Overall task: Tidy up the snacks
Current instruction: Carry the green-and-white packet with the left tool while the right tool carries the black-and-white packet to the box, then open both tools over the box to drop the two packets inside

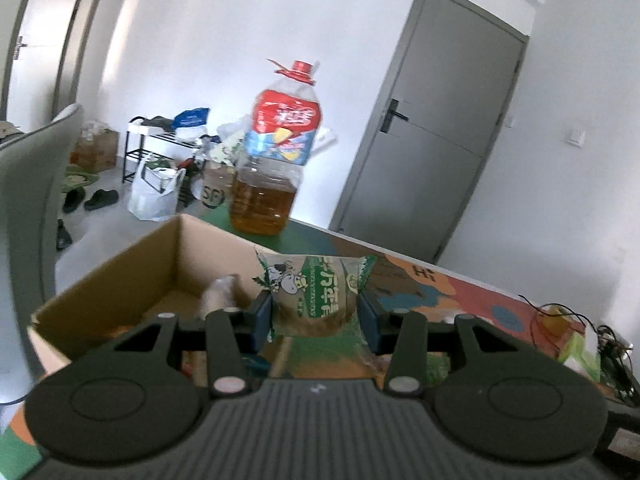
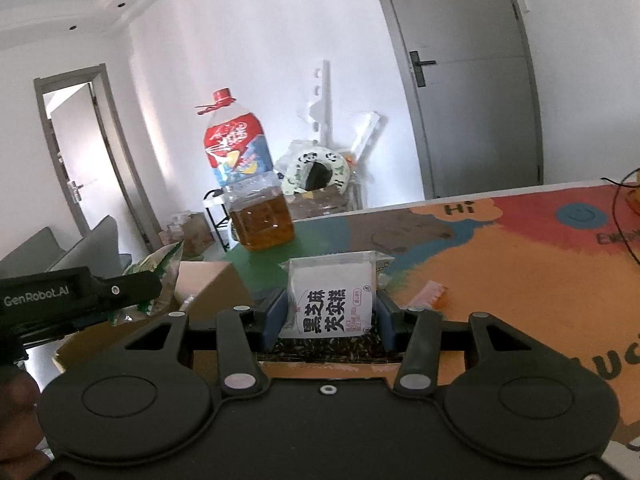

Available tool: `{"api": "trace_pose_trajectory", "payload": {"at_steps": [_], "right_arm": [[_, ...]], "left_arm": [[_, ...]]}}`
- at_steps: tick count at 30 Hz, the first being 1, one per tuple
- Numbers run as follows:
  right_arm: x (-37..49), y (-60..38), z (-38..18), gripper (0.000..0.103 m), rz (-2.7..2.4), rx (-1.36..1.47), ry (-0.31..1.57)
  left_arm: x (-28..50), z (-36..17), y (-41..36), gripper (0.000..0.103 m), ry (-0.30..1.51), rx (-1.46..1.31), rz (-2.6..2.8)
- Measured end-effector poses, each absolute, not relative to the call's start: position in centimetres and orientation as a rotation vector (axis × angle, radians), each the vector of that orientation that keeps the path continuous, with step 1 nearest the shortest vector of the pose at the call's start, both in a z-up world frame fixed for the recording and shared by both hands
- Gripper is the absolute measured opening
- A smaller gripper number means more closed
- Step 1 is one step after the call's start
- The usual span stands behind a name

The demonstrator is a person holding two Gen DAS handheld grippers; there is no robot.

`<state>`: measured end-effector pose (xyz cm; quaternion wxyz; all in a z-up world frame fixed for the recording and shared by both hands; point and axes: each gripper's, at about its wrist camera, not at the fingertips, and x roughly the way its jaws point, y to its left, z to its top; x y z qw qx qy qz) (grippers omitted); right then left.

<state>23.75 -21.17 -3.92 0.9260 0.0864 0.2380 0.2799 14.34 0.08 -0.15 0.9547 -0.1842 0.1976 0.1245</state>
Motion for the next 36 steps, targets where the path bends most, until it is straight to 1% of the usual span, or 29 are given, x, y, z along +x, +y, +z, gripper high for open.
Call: {"api": "trace_pose_trajectory", "payload": {"at_steps": [12,15,17,19,36], "right_arm": [[23.4,-18.5,-3.2,0.047,0.608,0.163,0.479],[23.3,-17.8,-2.8,0.047,0.614,0.160,0.474],[23.3,-17.3,-2.7,0.047,0.617,0.157,0.471],[23.3,-16.7,-2.5,0.047,0.621,0.153,0.470],[22.6,-9.7,-1.1,0.047,0.719,0.113,0.470]], "left_arm": [[13.7,-1.4,3.3,0.047,0.458,-0.414,0.289],[13.5,-1.5,4.1,0.050,0.466,-0.435,0.291],[13.1,-1.5,4.8,0.058,0.459,-0.448,0.294],[12.6,-1.3,5.5,0.060,0.442,-0.452,0.316],[10.3,-0.2,11.8,0.060,0.391,-0.511,0.393]]}}
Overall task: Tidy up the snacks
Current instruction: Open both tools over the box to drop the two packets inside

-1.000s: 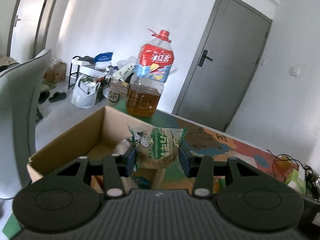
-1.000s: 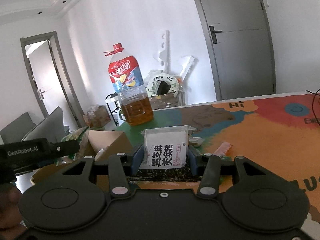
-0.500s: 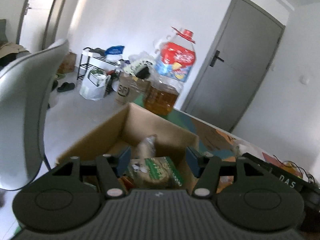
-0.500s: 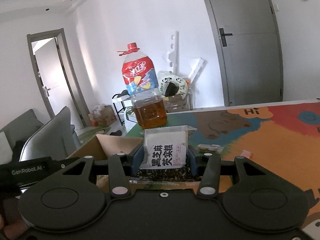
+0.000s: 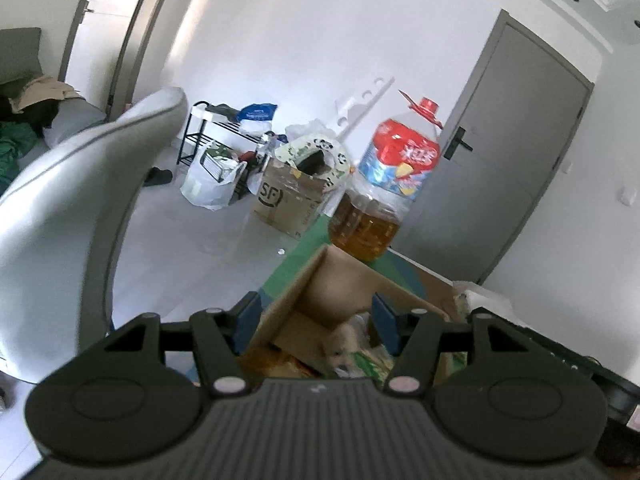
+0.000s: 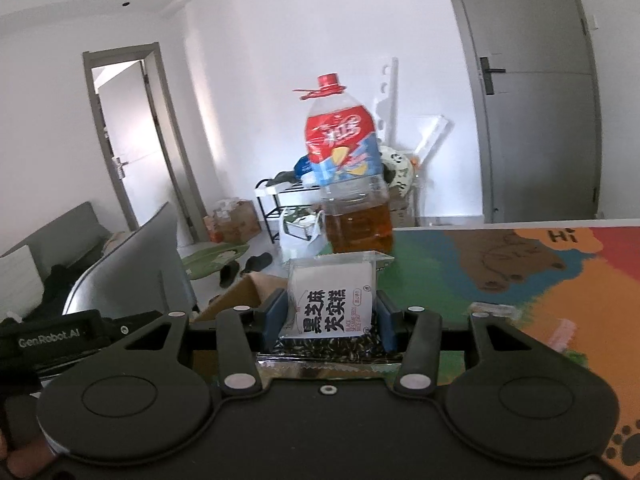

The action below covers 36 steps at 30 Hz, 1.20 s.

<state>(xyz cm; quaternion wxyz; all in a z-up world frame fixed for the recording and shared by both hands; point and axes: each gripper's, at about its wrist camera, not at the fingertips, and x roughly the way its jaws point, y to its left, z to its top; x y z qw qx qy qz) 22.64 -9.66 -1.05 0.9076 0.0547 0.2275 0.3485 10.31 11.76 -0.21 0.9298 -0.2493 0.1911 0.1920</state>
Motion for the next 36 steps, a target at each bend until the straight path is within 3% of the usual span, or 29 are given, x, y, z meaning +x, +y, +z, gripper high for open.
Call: {"api": "trace_pose_trajectory", "payload": {"at_steps": [10,14,36], "right_arm": [[22.2,-5.4,-0.9,0.048,0.797,0.103,0.501],[21.9,-4.3,-0.7,0.063,0.817,0.099,0.484],[22.3,-12.4,-1.6,0.070,0.696,0.162,0.498]], "left_arm": [[8.5,-0.3,14.3,0.060,0.383,-0.544,0.447],[8.0,-0.4,14.7,0.063,0.383,-0.549,0.465],[9.6,-0.3,9.6,0.074,0.413,-0.496,0.373]]}}
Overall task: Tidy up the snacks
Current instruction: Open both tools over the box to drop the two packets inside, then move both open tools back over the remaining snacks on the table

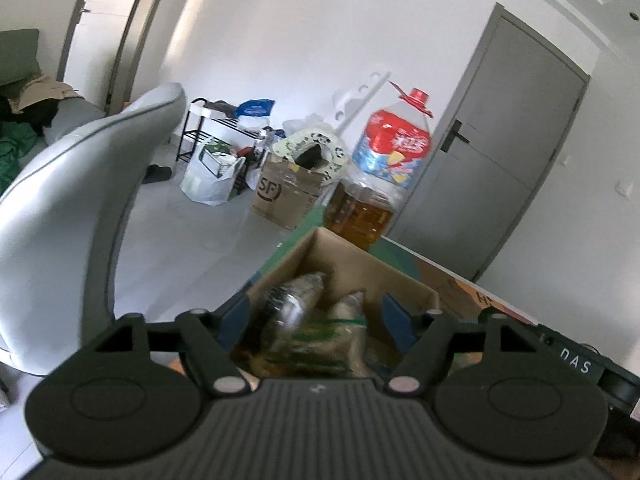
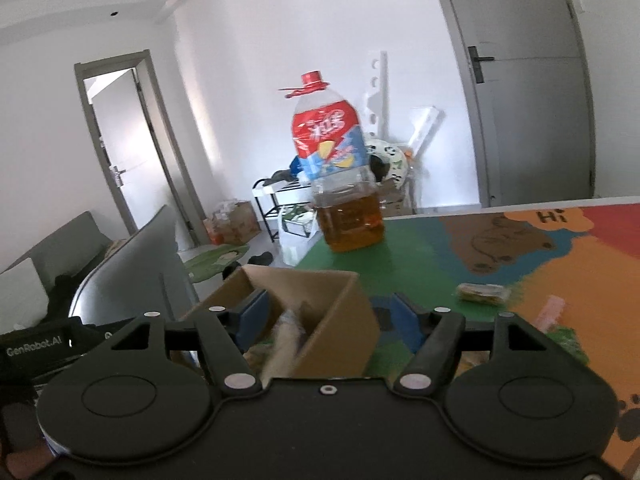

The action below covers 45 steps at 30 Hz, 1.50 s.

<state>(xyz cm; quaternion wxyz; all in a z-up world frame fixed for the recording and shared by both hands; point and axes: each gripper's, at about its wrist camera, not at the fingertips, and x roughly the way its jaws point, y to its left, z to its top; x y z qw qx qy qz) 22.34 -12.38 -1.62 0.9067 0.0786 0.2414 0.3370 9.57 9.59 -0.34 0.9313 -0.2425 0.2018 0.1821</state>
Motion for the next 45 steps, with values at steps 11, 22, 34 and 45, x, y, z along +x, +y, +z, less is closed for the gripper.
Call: {"api": "trace_pose_trajectory", "payload": {"at_steps": [11,22,34,45], "right_arm": [[22.6,-16.9,-2.3,0.098,0.633,0.177,0.514],[23.5,-21.4,-3.6,0.103,0.573,0.207,0.558],[24.7,-25.9,-4.4,0.103,0.491,0.244,0.564],[25.9,-28.9,-5.5,0.103,0.437,0.282,0.555]], "left_arm": [[11.1,-0.9,5.3,0.091,0.455,-0.443,0.320],[12.5,-1.4,1.7,0.093,0.509,-0.412,0.243],[14.3,-1.8,-2.0,0.093,0.538,-0.381,0.162],[15.5,-1.2,-4.6,0.090,0.495,-0.345,0.115]]}}
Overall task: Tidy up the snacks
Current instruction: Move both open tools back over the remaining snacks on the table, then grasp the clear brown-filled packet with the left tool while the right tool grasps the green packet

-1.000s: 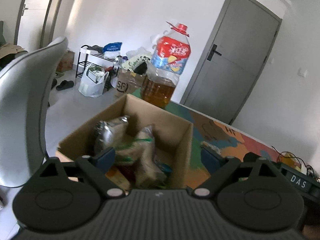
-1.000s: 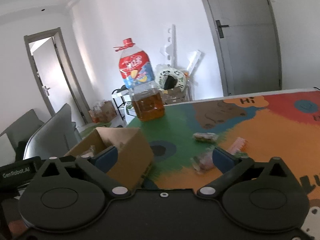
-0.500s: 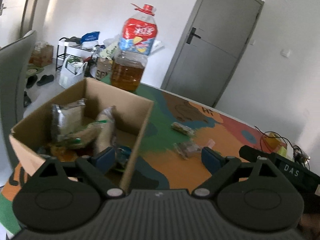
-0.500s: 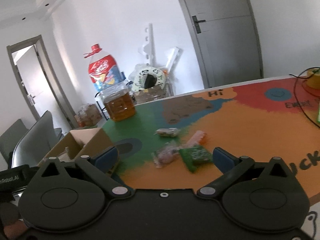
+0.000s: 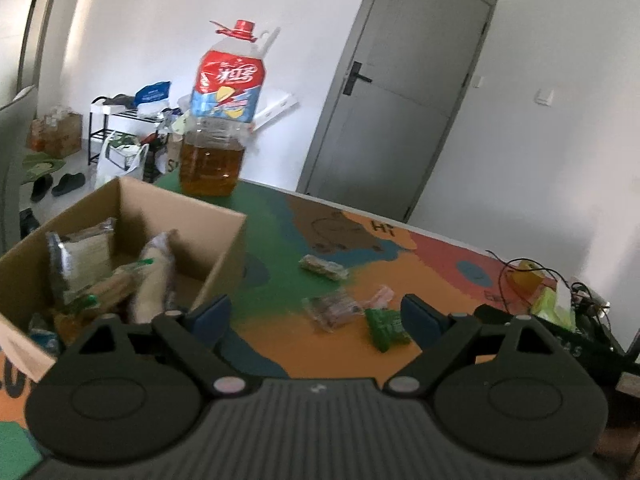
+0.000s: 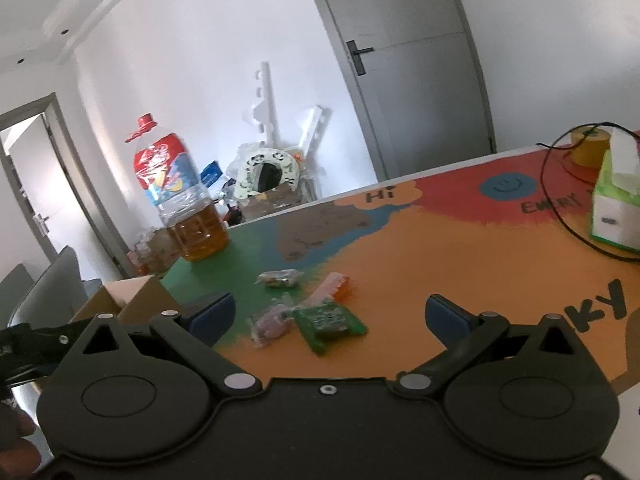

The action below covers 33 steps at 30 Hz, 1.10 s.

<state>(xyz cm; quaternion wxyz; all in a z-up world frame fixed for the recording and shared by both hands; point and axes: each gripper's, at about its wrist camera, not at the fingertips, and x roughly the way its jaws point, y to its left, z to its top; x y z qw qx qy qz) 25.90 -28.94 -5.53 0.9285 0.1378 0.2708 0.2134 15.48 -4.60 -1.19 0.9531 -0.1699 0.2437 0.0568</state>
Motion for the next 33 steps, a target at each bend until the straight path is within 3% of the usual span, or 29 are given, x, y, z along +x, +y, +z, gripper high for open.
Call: {"api": "trace_pose_trajectory", "payload": {"at_steps": [4,8,14,25,33], "right_arm": [[26.2,-29.5,-6.1,0.101,0.426,0.288,0.555],[26.8,-29.8,-6.8,0.087,0.431,0.288,0.569],[28.3,-30.0,-8.1,0.080,0.455,0.313,0.613],[32.1,-27.4,-9.8,0.079,0.531,0.310,0.692],[34.5,-25.0,-11.2,0.071,0.566,0.274,0.759]], "left_arm": [[16.3,-1.9,-6.0,0.086,0.514,-0.324,0.070],[17.7,-3.2,-7.0,0.074,0.554,-0.318,0.047],[20.2,-5.0,-7.7,0.061,0.589,-0.328,0.061],[24.0,-6.5,-7.3,0.058,0.616,-0.345,0.121],[25.7,-7.0,-5.9,0.058,0.624,-0.375,0.172]]}}
